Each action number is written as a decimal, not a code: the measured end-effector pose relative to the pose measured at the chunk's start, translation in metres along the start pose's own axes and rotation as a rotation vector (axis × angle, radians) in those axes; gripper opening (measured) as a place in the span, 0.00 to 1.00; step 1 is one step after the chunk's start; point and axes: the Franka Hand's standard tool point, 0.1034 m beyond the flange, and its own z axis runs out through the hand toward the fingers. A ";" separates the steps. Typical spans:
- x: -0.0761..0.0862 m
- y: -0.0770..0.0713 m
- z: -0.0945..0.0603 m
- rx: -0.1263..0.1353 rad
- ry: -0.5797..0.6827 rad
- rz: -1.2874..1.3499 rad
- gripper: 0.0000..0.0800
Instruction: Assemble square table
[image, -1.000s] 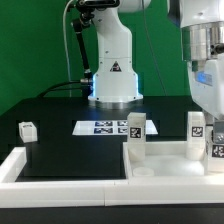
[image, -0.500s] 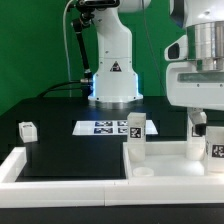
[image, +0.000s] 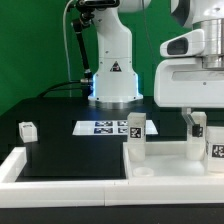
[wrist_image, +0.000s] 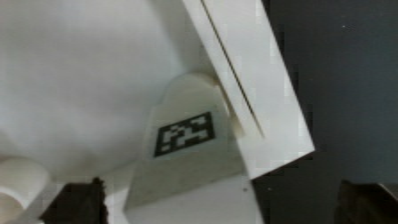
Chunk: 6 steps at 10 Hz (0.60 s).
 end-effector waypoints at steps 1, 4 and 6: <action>0.001 0.002 0.001 0.000 -0.001 -0.003 0.81; 0.001 0.002 0.001 0.000 -0.002 0.059 0.48; 0.001 0.004 0.001 -0.002 -0.002 0.217 0.37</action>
Offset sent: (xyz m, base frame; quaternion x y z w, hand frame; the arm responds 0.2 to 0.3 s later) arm 0.0000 0.0000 0.0000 0.0000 0.0000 0.0000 1.0000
